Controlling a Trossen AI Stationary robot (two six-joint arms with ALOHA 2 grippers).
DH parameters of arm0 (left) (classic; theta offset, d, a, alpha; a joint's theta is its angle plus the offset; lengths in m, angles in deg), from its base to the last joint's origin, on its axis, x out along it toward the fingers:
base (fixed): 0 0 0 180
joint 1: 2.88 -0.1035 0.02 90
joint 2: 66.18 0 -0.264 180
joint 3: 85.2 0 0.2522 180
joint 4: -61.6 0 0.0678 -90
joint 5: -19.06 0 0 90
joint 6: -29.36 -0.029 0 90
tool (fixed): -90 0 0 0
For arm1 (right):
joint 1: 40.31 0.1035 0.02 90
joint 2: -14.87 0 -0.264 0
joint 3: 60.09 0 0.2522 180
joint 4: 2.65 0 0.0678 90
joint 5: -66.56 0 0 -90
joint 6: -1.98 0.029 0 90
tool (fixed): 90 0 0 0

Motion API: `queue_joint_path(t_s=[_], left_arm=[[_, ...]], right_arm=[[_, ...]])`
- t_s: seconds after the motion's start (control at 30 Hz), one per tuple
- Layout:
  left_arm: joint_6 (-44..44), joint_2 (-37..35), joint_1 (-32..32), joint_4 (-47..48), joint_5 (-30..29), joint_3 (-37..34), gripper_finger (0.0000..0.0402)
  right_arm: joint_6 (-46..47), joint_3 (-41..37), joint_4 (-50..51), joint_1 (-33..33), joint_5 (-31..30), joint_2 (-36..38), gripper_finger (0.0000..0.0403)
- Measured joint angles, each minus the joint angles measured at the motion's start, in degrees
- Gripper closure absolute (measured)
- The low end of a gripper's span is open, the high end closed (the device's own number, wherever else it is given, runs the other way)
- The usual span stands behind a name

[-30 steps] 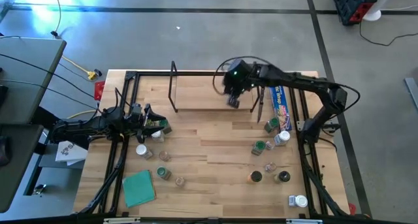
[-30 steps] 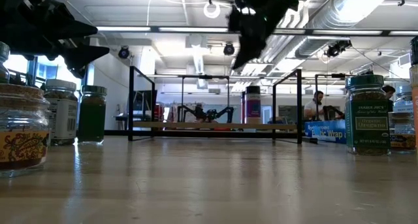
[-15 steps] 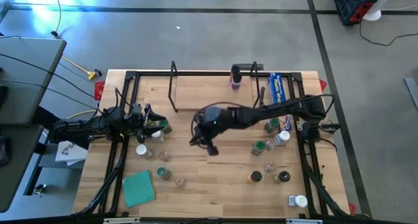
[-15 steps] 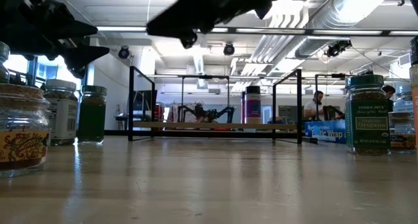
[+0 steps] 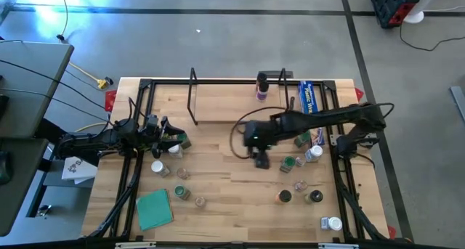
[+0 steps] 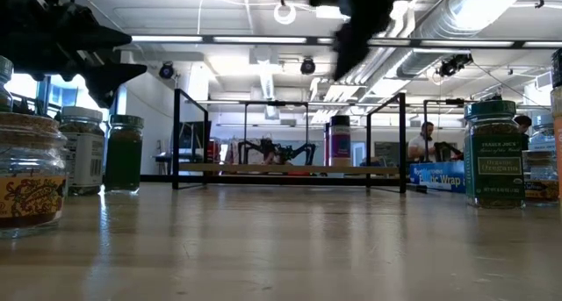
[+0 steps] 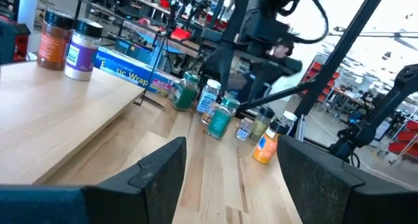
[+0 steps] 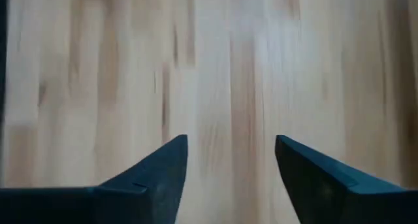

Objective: Shelf spices
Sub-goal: Put the black green seasoning bottle on the shelf

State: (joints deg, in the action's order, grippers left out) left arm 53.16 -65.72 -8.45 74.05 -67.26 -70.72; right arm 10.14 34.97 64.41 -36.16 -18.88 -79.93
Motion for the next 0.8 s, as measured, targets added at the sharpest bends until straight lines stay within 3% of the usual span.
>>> queue_joint_path(t_s=[0.13, 0.23, 0.47, 0.67, 0.8], left_arm=[[-1.58, -0.01, 0.01, -0.27, -1.74, -0.01, 0.0168], [-2.80, 0.00, 0.01, -0.29, -4.83, 0.00, 0.0168], [-3.50, 0.00, -0.03, -0.41, -12.82, 0.01, 0.0168], [-4.72, 0.00, -0.03, -0.66, -14.52, 0.01, 0.0168], [-5.94, 0.01, -0.03, -0.75, -14.57, -0.01, 0.0168]], right_arm=[[12.29, -0.01, 18.66, 0.52, 0.10, 3.87, 0.0159], [20.38, -1.16, 24.66, 3.05, -0.87, 7.35, 0.0159], [42.37, -11.01, 21.44, 15.81, 0.32, 15.76, 0.0158], [62.92, -15.81, 16.89, 26.05, 5.94, 19.73, 0.0159], [71.13, -15.81, 16.77, 32.48, 6.51, 19.57, 0.0159]])
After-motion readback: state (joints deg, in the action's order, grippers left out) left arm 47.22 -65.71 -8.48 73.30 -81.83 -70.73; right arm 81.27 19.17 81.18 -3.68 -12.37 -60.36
